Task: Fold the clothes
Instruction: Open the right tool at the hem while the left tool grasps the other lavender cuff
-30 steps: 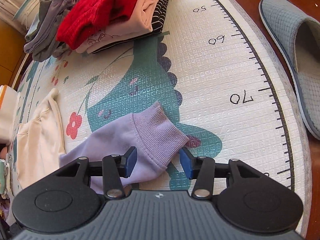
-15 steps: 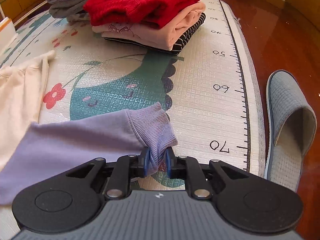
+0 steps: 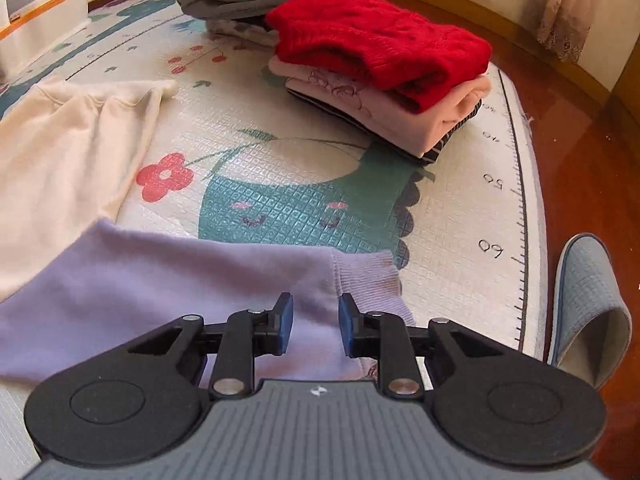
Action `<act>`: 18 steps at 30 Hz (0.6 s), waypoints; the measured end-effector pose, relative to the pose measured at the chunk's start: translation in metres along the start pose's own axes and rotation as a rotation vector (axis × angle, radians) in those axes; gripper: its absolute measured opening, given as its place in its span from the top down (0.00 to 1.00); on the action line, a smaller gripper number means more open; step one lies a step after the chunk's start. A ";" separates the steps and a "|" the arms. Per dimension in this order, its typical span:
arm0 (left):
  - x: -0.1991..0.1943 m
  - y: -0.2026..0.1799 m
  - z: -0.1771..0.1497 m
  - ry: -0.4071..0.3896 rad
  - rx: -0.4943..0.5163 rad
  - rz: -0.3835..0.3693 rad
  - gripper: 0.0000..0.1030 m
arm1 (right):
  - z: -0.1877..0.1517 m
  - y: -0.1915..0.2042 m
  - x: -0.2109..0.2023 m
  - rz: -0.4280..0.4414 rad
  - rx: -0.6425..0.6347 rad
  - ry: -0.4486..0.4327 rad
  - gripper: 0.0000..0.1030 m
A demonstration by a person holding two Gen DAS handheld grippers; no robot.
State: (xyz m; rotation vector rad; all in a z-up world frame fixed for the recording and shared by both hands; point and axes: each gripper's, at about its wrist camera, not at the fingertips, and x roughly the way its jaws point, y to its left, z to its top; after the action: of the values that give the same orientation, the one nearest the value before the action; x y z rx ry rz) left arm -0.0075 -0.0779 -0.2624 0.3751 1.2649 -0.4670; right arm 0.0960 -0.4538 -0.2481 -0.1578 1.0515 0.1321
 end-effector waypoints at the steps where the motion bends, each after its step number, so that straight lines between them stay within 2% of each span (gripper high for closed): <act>1: 0.000 0.000 -0.001 -0.002 0.000 0.000 0.00 | 0.000 -0.003 0.003 0.004 -0.002 0.019 0.72; 4: -0.001 0.000 -0.003 -0.010 0.000 -0.001 0.00 | 0.002 -0.009 0.012 0.013 -0.010 0.065 0.72; 5: -0.001 0.000 -0.004 -0.011 0.005 -0.003 0.00 | 0.003 -0.007 0.009 0.005 -0.016 0.044 0.68; 8: -0.006 0.004 -0.004 0.015 0.018 -0.021 0.00 | 0.008 0.005 0.003 -0.028 -0.040 0.005 0.68; 10: -0.011 0.011 -0.004 0.037 -0.004 -0.061 0.00 | 0.009 0.021 -0.001 -0.045 -0.082 -0.013 0.68; 11: -0.017 0.018 -0.005 0.038 -0.014 -0.109 0.00 | 0.010 0.032 -0.003 -0.033 -0.104 -0.022 0.68; 14: -0.039 0.041 -0.003 -0.006 -0.028 -0.208 0.00 | 0.013 0.072 -0.017 0.055 -0.187 -0.051 0.67; 15: -0.047 0.076 -0.023 -0.048 -0.060 -0.229 0.00 | 0.014 0.087 -0.021 0.086 -0.221 -0.059 0.67; 16: -0.057 0.088 -0.008 -0.092 -0.105 -0.229 0.00 | 0.015 0.102 -0.023 0.119 -0.258 -0.063 0.66; 18: -0.067 0.130 -0.001 -0.182 -0.251 -0.157 0.01 | 0.017 0.133 -0.029 0.186 -0.332 -0.067 0.65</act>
State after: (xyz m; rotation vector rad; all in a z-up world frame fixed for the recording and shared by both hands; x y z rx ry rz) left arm 0.0454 0.0410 -0.1957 0.0209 1.1633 -0.4580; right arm 0.0722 -0.3214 -0.2231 -0.3530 0.9706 0.4782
